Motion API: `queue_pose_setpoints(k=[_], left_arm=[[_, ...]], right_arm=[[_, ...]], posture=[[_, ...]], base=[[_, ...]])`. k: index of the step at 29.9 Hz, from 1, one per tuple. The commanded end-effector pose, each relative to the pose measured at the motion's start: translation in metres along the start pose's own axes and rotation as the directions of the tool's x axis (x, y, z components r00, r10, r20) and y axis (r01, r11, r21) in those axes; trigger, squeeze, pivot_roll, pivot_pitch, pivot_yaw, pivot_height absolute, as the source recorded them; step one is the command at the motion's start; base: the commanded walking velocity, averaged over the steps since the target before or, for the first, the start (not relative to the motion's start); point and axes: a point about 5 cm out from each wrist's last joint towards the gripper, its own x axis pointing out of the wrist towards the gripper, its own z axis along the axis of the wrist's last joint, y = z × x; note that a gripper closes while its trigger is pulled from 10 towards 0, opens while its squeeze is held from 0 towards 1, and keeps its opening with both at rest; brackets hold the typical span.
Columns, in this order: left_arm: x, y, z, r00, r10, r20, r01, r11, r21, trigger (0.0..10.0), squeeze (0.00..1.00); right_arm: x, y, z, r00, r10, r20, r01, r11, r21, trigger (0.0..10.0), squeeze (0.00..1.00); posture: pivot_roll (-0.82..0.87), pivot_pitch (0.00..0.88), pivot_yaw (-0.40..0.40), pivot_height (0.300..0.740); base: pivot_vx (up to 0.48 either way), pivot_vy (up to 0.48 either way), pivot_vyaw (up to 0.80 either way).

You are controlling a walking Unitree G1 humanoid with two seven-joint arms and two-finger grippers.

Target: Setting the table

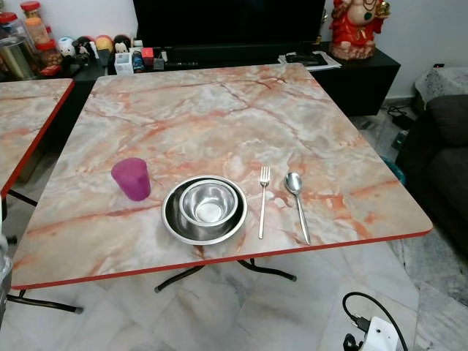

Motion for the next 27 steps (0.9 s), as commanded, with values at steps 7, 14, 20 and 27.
queue_pose_setpoints(k=[7,14,20,27], left_arm=[[-0.021,0.004,-0.083,0.943,0.037,-0.331,-0.008,0.996,0.09,10.0,0.0],[-0.036,-0.008,-0.112,0.894,-0.046,-0.446,0.084,0.994,0.067,10.0,0.0],[-0.053,-0.024,-0.135,0.823,-0.141,-0.551,0.196,0.98,0.043,10.0,0.0],[-0.082,-0.067,-0.147,0.659,-0.418,-0.626,0.466,0.879,-0.097,10.0,0.0]], right_arm=[[-0.001,-0.001,-0.002,1.0,-0.006,0.002,0.005,1.0,0.008,10.0,0.0],[-0.001,-0.001,-0.003,1.0,-0.002,-0.001,0.002,1.0,0.006,10.0,0.0],[-0.001,-0.001,-0.005,1.0,0.002,-0.011,-0.002,1.0,0.002,10.0,0.0],[-0.001,-0.001,-0.005,1.0,0.004,-0.022,-0.004,1.0,-0.005,10.0,0.0]], posture=[[0.07,0.0,0.021,0.736],[0.07,0.0,0.024,0.736],[0.06,0.0,0.024,0.736],[0.06,0.0,0.02,0.736]], base=[[0.0,0.0,0.0],[0.0,0.0,0.0],[0.0,0.0,0.0],[0.0,0.0,0.0]])
